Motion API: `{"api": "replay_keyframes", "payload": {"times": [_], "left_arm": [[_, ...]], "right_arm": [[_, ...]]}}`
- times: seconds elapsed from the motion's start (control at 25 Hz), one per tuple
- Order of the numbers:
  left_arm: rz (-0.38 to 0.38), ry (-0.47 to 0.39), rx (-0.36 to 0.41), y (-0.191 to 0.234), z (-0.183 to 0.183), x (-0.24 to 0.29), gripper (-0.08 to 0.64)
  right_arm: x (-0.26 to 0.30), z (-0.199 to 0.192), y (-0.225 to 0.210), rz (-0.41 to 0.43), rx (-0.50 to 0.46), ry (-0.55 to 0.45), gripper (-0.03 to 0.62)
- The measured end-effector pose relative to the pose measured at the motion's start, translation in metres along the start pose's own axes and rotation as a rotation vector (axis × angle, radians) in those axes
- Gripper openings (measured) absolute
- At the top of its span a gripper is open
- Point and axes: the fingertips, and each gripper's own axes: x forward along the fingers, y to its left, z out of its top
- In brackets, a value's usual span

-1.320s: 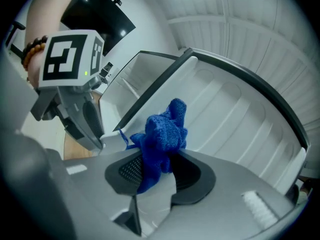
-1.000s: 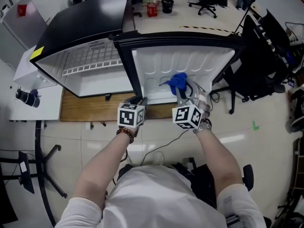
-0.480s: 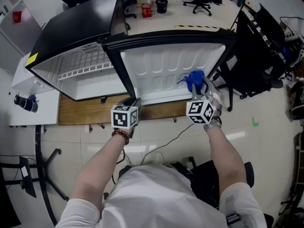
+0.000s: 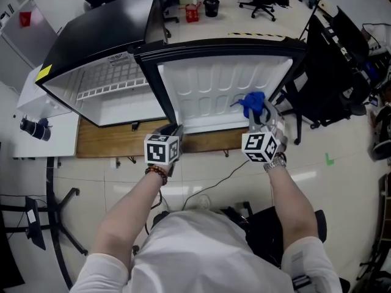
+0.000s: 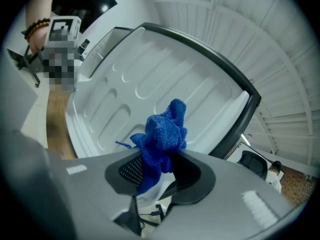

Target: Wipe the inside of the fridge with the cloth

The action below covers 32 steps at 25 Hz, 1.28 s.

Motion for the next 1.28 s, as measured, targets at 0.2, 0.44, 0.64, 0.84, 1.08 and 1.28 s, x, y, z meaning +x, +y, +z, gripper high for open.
{"api": "replay_keyframes", "payload": {"times": [0.2, 0.44, 0.64, 0.84, 1.08, 1.28], "left_arm": [[-0.02, -0.01, -0.006, -0.002, -0.002, -0.006, 0.072], [-0.032, -0.015, -0.006, 0.004, -0.01, -0.022, 0.075], [-0.027, -0.025, -0.018, 0.014, -0.018, -0.041, 0.075], [-0.022, -0.019, -0.03, 0.022, -0.027, -0.05, 0.075], [-0.035, -0.007, -0.027, 0.02, -0.032, -0.045, 0.075], [-0.062, -0.002, -0.018, 0.008, -0.032, -0.036, 0.075]], "right_arm": [[-0.01, 0.058, 0.06, 0.115, -0.017, -0.128, 0.133], [-0.003, 0.111, 0.144, 0.262, -0.057, -0.213, 0.133], [0.013, 0.126, 0.189, 0.325, -0.101, -0.219, 0.133], [0.026, 0.118, 0.204, 0.336, -0.134, -0.195, 0.133], [0.025, 0.094, 0.19, 0.311, -0.131, -0.158, 0.133], [0.027, 0.061, 0.158, 0.259, -0.113, -0.095, 0.133]]}}
